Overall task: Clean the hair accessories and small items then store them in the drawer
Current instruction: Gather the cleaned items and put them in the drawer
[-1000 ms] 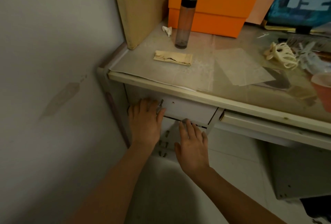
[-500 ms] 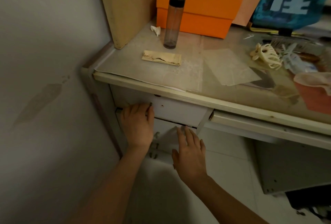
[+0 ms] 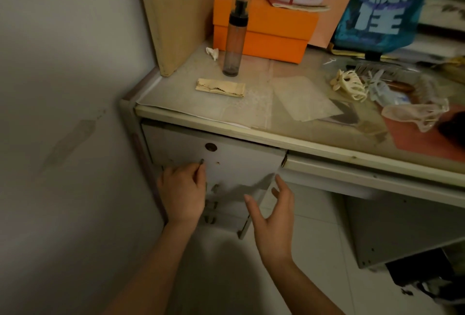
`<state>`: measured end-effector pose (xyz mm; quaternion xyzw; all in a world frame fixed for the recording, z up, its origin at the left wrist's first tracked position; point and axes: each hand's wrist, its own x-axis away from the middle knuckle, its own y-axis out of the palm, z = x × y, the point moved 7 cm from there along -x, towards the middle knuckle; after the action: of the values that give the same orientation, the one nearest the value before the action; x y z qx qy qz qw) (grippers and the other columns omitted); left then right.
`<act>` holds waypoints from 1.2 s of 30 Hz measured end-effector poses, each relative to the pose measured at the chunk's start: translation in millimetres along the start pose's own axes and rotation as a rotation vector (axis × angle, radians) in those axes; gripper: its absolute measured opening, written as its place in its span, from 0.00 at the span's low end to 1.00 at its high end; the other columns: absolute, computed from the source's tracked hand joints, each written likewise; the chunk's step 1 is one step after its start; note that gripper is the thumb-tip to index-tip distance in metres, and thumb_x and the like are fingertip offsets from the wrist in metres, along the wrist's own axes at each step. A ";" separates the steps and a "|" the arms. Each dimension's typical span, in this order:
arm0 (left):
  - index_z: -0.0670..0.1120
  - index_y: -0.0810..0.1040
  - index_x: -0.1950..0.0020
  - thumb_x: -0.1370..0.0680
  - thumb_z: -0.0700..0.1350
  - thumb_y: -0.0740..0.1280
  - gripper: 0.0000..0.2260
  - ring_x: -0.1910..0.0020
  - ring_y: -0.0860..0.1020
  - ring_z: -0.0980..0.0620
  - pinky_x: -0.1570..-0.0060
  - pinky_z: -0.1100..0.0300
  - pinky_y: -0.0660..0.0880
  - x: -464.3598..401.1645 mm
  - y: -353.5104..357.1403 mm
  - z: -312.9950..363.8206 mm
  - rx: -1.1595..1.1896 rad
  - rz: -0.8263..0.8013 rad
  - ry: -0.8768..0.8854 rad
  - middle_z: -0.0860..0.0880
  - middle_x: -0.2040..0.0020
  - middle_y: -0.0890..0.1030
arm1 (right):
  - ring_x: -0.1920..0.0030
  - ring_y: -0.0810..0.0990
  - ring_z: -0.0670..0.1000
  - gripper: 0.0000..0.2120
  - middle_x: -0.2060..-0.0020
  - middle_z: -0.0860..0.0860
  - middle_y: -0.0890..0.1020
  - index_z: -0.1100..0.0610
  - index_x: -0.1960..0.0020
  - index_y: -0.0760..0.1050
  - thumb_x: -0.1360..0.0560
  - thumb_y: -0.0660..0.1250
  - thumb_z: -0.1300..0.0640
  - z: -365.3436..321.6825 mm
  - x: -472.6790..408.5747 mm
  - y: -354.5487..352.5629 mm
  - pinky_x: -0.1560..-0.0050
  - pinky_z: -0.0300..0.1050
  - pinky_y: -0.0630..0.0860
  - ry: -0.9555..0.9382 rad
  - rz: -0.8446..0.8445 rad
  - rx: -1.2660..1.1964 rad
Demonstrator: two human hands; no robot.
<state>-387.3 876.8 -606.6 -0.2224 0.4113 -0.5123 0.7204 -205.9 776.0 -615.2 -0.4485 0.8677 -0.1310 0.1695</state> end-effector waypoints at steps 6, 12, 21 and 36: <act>0.46 0.79 0.66 0.22 0.48 0.65 0.14 0.62 0.74 0.42 0.57 0.54 0.63 0.3 -3.9 4.1 -0.021 -0.016 -0.013 0.46 0.71 0.78 | 0.31 0.66 0.43 0.44 0.31 0.43 0.68 0.51 0.25 0.58 0.35 0.76 0.46 -7.1 -26.9 1.0 0.29 0.46 0.65 0.051 -0.080 -0.128; 0.46 0.80 0.54 0.21 0.54 0.62 0.13 0.55 0.77 0.39 0.51 0.48 0.70 4.2 -7.8 -1.7 -0.018 -0.005 -0.047 0.43 0.58 0.81 | 0.48 0.71 0.29 0.31 0.46 0.34 0.72 0.46 0.37 0.64 0.34 0.76 0.50 -9.1 -38.9 -1.3 0.52 0.22 0.68 0.100 -0.107 -0.211; 0.47 0.47 0.22 0.36 0.73 0.63 0.52 0.26 0.57 0.43 0.28 0.42 0.55 -10.7 -43.2 -11.0 0.404 -0.096 -0.288 0.44 0.23 0.56 | 0.48 0.75 0.41 0.24 0.48 0.44 0.76 0.51 0.41 0.68 0.32 0.74 0.51 -8.9 -31.5 -5.9 0.46 0.37 0.72 0.137 -0.078 -0.242; 0.48 0.50 0.23 0.42 0.56 0.81 0.56 0.27 0.60 0.45 0.29 0.45 0.62 20.8 -65.6 -49.8 0.651 0.036 -0.559 0.46 0.25 0.58 | 0.54 0.75 0.46 0.11 0.54 0.47 0.74 0.51 0.53 0.69 0.27 0.64 0.44 -13.5 31.3 -19.7 0.59 0.46 0.77 0.327 -0.044 -0.345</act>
<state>-461.6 837.9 -593.6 -0.1065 0.0207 -0.5226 0.8456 -213.9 740.2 -601.0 -0.4625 0.8832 -0.0555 -0.0552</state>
